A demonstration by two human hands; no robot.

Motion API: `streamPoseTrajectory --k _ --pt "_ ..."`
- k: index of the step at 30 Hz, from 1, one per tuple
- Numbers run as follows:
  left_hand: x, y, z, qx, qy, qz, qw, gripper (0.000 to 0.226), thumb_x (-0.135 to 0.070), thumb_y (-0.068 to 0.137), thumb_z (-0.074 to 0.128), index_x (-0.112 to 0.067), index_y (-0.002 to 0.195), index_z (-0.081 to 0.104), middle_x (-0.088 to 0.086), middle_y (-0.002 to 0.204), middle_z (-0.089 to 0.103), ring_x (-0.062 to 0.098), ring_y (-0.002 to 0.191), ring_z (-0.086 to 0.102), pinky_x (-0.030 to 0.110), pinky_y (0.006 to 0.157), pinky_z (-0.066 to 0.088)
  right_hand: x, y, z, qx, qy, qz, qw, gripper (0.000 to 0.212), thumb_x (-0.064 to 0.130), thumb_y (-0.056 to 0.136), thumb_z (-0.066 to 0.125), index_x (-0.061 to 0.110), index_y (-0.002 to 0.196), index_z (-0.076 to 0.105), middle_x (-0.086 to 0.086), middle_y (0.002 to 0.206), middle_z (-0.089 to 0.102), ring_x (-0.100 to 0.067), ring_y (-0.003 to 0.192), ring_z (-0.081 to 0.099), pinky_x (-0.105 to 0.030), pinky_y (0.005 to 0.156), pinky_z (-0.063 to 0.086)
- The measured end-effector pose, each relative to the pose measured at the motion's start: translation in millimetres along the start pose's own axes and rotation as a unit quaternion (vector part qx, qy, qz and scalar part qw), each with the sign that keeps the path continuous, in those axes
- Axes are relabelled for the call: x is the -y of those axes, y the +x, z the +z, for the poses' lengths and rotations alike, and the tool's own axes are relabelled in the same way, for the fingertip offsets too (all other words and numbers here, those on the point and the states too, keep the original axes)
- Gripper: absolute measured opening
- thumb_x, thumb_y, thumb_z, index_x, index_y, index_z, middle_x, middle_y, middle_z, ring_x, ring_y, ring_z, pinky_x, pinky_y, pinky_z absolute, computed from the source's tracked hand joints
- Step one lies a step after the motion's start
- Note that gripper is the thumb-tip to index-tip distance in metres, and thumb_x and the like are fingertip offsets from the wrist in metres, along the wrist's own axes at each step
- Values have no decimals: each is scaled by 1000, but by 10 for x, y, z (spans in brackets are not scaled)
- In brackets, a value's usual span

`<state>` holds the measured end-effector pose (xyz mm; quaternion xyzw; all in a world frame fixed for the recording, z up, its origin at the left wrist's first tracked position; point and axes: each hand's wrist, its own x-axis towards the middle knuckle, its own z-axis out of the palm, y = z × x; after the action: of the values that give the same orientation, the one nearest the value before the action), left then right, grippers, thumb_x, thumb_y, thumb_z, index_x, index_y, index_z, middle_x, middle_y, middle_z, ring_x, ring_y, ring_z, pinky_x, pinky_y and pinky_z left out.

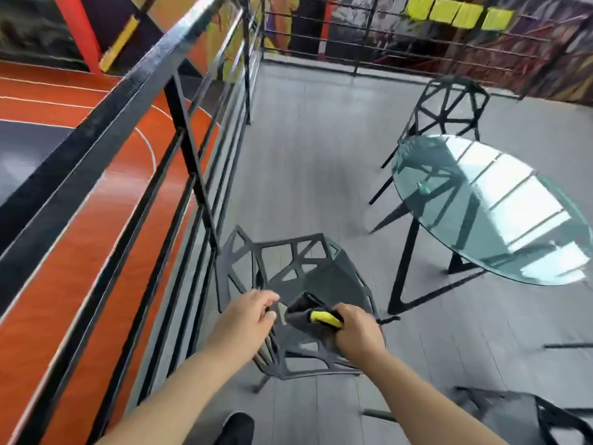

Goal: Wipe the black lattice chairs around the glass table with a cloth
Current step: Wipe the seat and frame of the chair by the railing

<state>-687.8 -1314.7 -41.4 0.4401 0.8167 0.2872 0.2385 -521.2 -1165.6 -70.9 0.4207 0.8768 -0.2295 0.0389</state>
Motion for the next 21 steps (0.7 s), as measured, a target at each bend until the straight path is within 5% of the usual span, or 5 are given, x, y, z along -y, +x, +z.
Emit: streamPoseTrajectory --k 9,13,15,18,21 --pt "296 1100 110 67 6 -28 997 29 -21 97 46 -26 124 54 -12 123 54 5 109 51 25 93 44 -364 1150 -19 -39 -121 38 991 40 8 76 54 23 113 58 2 107 63 -24 103 55 -33 84 33" --pt "408 1399 264 80 32 -63 994 30 -23 97 45 -28 125 53 -13 125 53 7 112 51 29 94 44 -439 1361 137 -41 -169 -7 985 30 5 54 73 16 81 66 -1 74 64 -29 74 62 -36 68 44" --pt "467 1658 447 88 42 -88 991 30 -24 96 44 -29 124 53 -13 125 53 8 112 52 34 95 46 -620 1516 409 -10 -197 -47 979 38 15 34 84 19 65 62 2 61 59 -25 58 60 -33 54 47" --pt "503 1867 596 92 64 -111 987 32 -22 96 45 -26 127 53 -9 127 54 10 115 52 31 97 44 -800 1543 752 96 -195 -45 975 47 38 29 90 26 67 65 7 62 60 -19 59 60 -32 51 48" --pt "707 2206 930 88 95 -141 982 34 -23 96 46 -24 130 51 -6 132 52 13 121 47 32 97 42 -1117 1695 1191 159 -147 -30 976 47 34 26 89 26 66 65 8 60 57 -18 56 60 -31 46 46"
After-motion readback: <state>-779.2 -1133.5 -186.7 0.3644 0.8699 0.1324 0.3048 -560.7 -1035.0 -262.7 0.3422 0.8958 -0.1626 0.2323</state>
